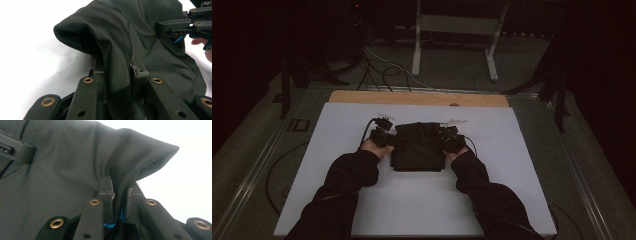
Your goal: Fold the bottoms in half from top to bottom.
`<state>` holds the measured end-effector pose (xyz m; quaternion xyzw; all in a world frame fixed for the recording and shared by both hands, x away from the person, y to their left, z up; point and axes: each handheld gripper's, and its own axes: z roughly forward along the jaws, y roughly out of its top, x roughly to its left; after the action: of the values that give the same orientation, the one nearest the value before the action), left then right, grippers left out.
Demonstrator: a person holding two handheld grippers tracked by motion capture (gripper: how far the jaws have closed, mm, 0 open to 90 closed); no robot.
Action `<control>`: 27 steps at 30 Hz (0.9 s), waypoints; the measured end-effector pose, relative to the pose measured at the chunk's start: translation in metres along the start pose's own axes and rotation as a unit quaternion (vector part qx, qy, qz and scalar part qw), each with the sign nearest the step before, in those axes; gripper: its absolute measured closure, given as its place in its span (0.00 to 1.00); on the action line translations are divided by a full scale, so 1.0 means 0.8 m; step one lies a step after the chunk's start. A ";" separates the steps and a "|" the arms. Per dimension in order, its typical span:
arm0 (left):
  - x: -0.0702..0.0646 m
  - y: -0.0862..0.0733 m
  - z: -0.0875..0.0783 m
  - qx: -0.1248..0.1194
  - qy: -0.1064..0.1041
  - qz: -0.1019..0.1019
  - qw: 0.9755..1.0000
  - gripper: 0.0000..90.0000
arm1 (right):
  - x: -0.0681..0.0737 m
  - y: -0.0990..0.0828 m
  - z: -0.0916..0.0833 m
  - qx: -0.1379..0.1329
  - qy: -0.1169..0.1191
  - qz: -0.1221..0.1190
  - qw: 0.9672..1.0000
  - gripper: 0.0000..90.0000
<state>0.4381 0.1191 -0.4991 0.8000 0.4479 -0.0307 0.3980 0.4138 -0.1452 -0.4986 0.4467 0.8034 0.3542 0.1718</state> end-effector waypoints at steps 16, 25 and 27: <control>0.003 -0.002 0.007 0.003 0.025 0.001 1.000 0.72 | -0.005 -0.004 0.015 0.012 -0.004 -0.002 1.000 0.86; 0.005 -0.007 0.004 0.003 0.044 0.006 0.999 0.60 | -0.014 -0.007 0.018 0.019 -0.011 -0.007 1.000 0.73; 0.007 -0.008 0.003 0.000 0.048 0.006 0.999 0.56 | -0.016 -0.008 0.017 0.021 -0.013 -0.004 1.000 0.67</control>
<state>0.4375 0.1235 -0.5066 0.8033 0.4618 0.0099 0.3758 0.4253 -0.1525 -0.5129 0.4513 0.8103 0.3308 0.1741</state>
